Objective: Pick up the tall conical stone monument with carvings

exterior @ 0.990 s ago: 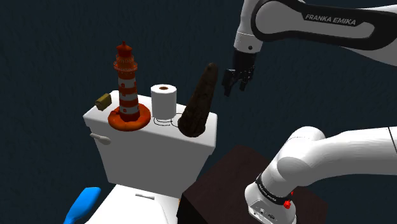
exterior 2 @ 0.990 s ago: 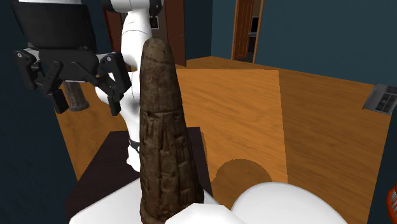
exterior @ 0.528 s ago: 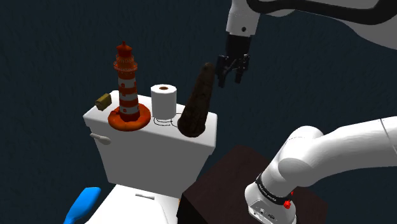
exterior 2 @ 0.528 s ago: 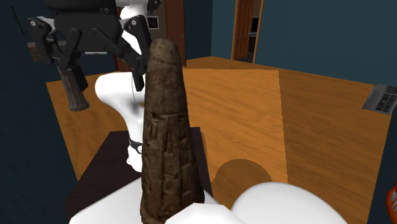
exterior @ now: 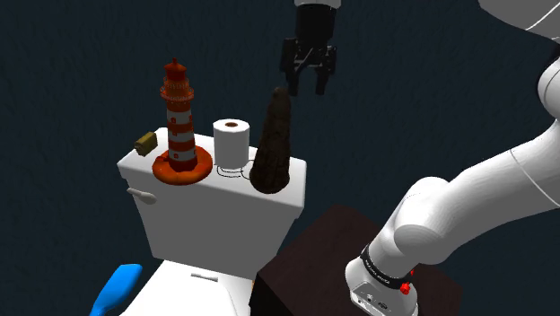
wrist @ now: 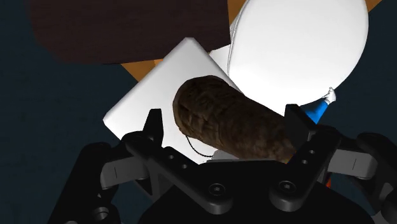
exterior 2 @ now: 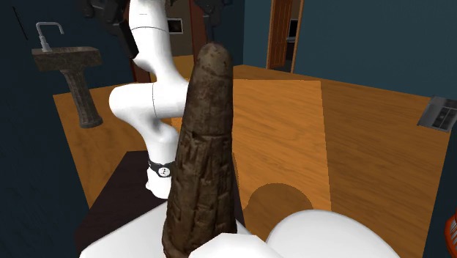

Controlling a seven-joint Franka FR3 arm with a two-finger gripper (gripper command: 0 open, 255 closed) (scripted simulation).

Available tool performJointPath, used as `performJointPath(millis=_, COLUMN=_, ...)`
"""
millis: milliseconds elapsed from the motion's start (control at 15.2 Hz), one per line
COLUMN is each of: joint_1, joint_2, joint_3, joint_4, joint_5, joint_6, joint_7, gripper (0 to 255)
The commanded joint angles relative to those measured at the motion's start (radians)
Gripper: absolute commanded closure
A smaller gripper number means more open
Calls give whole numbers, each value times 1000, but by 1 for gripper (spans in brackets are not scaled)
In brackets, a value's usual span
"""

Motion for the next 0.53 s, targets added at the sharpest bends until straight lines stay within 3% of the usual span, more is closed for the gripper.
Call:
performJointPath(millis=0, joint_1=5, joint_2=25, joint_3=7, joint_4=36, joint_5=18, joint_6=-20, joint_7=16, gripper=0)
performJointPath(millis=462, joint_1=5, joint_2=-6, joint_3=11, joint_4=-83, joint_5=17, joint_6=66, joint_7=0, gripper=0)
